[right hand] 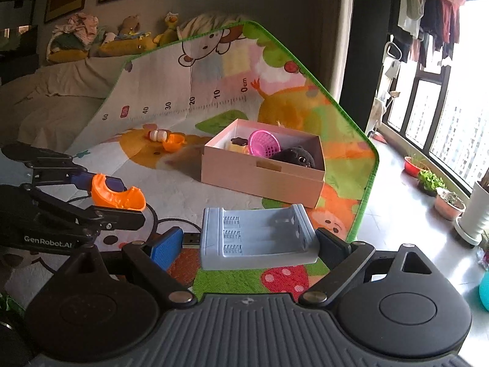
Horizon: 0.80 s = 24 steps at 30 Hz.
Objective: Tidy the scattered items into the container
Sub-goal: 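Close the left tool on the orange cup while the right tool lifts the charger, then carry the cup and charger over the pink box and open both tools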
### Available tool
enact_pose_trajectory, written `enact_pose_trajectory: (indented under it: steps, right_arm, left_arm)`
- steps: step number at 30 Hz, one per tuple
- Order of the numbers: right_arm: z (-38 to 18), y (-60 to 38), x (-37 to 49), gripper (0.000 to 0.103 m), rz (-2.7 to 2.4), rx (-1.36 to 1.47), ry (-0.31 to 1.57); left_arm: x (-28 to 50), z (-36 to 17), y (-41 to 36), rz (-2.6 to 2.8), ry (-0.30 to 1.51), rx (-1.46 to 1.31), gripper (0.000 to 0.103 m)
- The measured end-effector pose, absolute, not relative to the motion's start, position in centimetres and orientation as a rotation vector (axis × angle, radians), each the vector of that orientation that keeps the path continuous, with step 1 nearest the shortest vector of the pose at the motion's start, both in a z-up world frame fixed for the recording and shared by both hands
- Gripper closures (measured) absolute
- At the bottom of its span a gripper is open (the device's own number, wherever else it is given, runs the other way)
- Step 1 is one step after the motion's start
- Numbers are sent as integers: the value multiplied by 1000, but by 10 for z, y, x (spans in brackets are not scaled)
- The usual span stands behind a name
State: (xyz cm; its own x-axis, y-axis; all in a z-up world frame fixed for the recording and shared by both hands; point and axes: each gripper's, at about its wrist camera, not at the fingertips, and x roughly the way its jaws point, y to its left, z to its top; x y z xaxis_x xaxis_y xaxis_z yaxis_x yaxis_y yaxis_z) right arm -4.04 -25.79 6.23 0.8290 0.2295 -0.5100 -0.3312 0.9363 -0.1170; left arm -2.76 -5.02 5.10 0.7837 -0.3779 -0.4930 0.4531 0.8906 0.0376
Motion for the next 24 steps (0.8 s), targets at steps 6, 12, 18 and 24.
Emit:
enact_pose_trajectory:
  steps: [6, 12, 18, 24]
  right_arm:
    - [56, -258, -31, 11, 306, -223, 542]
    - [66, -268, -1, 11, 279, -232, 521]
    - [101, -277, 62, 11, 316, -198, 430]
    - [132, -283, 156, 11, 321, -40, 375]
  left_arm:
    - [-16, 53, -50, -442, 504, 162, 44]
    - [20, 67, -55, -452, 484, 194, 44]
    - [89, 89, -69, -483, 432, 204, 44]
    - [161, 95, -93, -484, 422, 219, 44]
